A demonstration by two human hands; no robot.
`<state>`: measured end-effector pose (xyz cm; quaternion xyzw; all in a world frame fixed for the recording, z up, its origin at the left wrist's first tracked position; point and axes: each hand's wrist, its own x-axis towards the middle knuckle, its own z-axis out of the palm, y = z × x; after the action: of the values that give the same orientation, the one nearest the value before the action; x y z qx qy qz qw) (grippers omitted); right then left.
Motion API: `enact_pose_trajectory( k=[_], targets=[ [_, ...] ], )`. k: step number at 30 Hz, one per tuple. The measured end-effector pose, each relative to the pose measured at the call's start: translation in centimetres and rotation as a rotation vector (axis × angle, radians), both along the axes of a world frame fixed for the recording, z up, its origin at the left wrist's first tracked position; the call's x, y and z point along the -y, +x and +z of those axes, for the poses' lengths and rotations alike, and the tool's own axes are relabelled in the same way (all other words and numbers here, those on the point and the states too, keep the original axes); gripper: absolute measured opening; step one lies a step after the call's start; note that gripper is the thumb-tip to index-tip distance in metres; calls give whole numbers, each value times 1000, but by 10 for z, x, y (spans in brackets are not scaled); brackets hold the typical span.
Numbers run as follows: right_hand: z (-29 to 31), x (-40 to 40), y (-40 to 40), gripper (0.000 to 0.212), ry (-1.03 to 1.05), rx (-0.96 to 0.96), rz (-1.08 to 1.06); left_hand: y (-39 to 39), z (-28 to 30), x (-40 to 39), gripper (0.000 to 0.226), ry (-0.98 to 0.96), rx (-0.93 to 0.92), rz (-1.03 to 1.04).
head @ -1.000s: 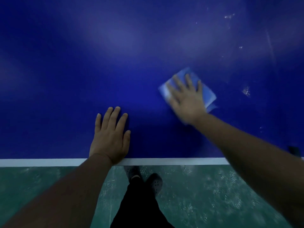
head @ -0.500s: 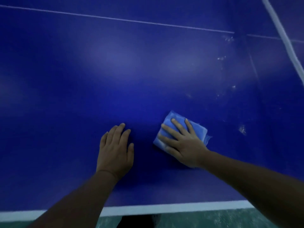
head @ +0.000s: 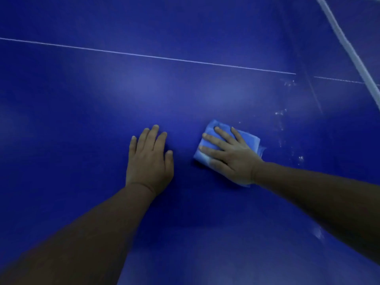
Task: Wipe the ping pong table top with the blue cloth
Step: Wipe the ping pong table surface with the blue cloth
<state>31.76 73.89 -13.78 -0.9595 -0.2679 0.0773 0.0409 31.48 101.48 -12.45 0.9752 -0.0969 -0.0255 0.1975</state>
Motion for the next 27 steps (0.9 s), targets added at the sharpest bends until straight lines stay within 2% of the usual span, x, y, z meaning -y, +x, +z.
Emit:
enact_pose_trajectory(
  k=[4,7,10,12,14,16,17,18,20,22,24,27],
  targets=[
    [0,25,86,56,-42,-10,-83,11,-10,20,63,71,-41,7],
    [-2,38,148,58,-33,-12,-292,11,-15,21,66,117,-59,-27],
    [-3,24,165,52,2,-15,-478,12,-13,22,65,107,-72,-26],
    [-7,5,137,54,6,41,-319,12,-12,22,62,103,-70,-24],
    [-13,-4,92,51,47,43,46,12,-13,22,59,97,-62,-28],
    [-11,9,91,50,12,17,263,13,-15,22,58,94,-39,-30],
    [-9,20,110,51,-8,28,241,13,-16,22,57,97,-35,-33],
    [-6,31,134,51,-27,30,113,13,-16,21,57,100,-34,-33],
    [1,49,172,50,-58,-15,-272,13,-17,21,57,112,-27,-31],
    [-3,45,179,51,-19,1,-521,14,-17,21,56,110,-15,-34],
    [-10,12,164,55,5,51,-506,15,-18,21,55,88,10,-39],
    [-11,-42,163,57,73,19,-294,14,-18,22,55,94,37,-41]
  ],
)
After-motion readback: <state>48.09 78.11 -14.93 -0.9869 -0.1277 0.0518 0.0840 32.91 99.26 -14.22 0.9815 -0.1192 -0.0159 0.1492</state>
